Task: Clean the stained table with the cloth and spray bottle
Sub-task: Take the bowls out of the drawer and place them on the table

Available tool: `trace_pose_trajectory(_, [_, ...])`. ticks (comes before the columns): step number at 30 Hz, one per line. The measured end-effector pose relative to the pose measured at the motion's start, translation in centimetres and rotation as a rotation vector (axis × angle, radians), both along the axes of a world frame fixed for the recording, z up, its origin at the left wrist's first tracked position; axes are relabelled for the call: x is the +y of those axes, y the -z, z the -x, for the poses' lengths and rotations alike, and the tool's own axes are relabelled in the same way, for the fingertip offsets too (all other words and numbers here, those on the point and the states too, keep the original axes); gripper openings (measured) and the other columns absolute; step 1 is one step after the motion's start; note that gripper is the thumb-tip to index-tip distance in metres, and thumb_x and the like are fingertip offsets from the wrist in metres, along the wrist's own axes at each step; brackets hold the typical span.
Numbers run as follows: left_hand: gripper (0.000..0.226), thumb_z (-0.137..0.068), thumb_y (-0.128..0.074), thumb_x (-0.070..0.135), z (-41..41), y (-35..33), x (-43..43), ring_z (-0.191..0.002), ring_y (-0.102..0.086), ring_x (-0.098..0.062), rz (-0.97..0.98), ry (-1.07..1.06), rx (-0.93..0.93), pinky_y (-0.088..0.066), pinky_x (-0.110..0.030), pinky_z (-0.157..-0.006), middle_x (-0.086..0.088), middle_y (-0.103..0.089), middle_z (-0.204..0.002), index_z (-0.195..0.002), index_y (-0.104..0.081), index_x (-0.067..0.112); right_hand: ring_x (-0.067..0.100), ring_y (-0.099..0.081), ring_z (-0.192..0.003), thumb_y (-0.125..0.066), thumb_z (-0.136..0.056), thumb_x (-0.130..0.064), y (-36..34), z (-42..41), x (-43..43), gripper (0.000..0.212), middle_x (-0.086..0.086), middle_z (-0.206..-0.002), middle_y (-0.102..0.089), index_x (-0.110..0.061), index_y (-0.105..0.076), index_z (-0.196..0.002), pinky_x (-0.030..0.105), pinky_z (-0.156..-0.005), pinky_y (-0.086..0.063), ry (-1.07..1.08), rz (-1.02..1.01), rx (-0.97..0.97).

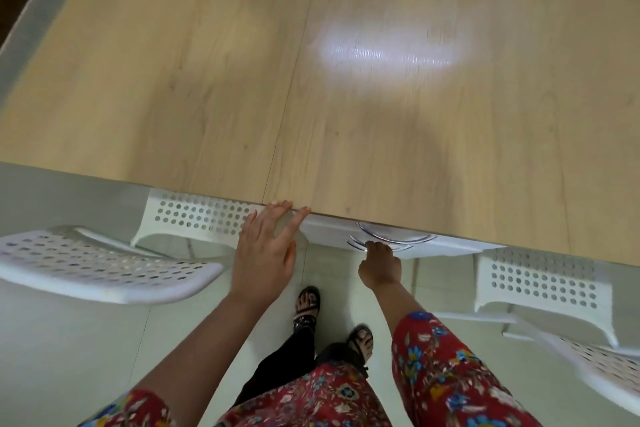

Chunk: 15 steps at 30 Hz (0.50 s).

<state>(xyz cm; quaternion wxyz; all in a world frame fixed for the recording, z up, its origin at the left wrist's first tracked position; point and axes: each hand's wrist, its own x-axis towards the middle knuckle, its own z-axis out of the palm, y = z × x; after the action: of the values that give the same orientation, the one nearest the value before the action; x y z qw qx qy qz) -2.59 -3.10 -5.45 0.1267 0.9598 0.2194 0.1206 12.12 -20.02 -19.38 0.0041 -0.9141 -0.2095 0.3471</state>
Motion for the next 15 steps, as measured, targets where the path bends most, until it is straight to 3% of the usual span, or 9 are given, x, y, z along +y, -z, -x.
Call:
trace_pose_trajectory(4, [0.073, -0.080, -0.068, 0.008, 0.1, -0.1, 0.2, -0.135, -0.041, -0.024, 0.011, 0.006, 0.024, -0.027, -0.045, -0.115, -0.005, -0.047, -0.142, -0.144, -0.041, 0.029, 0.023, -0.045, -0.129, -0.044, -0.096, -0.028, -0.8, 1.9, -1.1, 0.046, 0.004, -0.140, -0.047, -0.020, -0.038, -0.142, 0.036, -0.101, -0.040, 0.019, 0.051, 0.106])
trace_pose_trajectory(7, [0.075, -0.079, -0.068, 0.009, 0.2, -0.5, 0.2, -0.136, -0.040, -0.024, 0.008, 0.010, 0.065, -0.027, -0.045, -0.115, -0.005, -0.045, -0.143, -0.146, -0.039, 0.029, 0.020, -0.035, -0.138, -0.039, -0.098, -0.044, -1.5, 5.0, -2.8, 0.055, 0.001, -0.149, -0.040, -0.023, -0.031, -0.148, 0.036, -0.110, -0.031, 0.054, 0.040, 0.193])
trace_pose_trajectory(10, [0.077, -0.076, -0.068, 0.006, 0.3, -1.0, -0.2, -0.135, -0.040, -0.026, 0.003, 0.024, 0.092, -0.030, -0.047, -0.113, -0.007, -0.045, -0.143, -0.145, -0.040, 0.027, 0.018, -0.033, -0.139, -0.032, -0.100, -0.048, -2.7, 7.7, -4.8, 0.052, 0.000, -0.149, -0.040, -0.024, -0.035, -0.147, 0.037, -0.114, -0.025, 0.059, 0.030, 0.218])
trace_pose_trajectory(15, [0.078, -0.075, -0.069, 0.005, 0.2, -1.6, -0.2, -0.134, -0.040, -0.029, 0.003, 0.034, 0.134, -0.031, -0.048, -0.111, -0.010, -0.045, -0.142, -0.145, -0.040, 0.025, 0.021, -0.039, -0.137, -0.019, -0.102, -0.052, -4.6, 10.0, -6.8, 0.058, 0.003, -0.149, -0.044, -0.021, -0.039, -0.147, 0.038, -0.114, -0.027, 0.048, 0.055, 0.275])
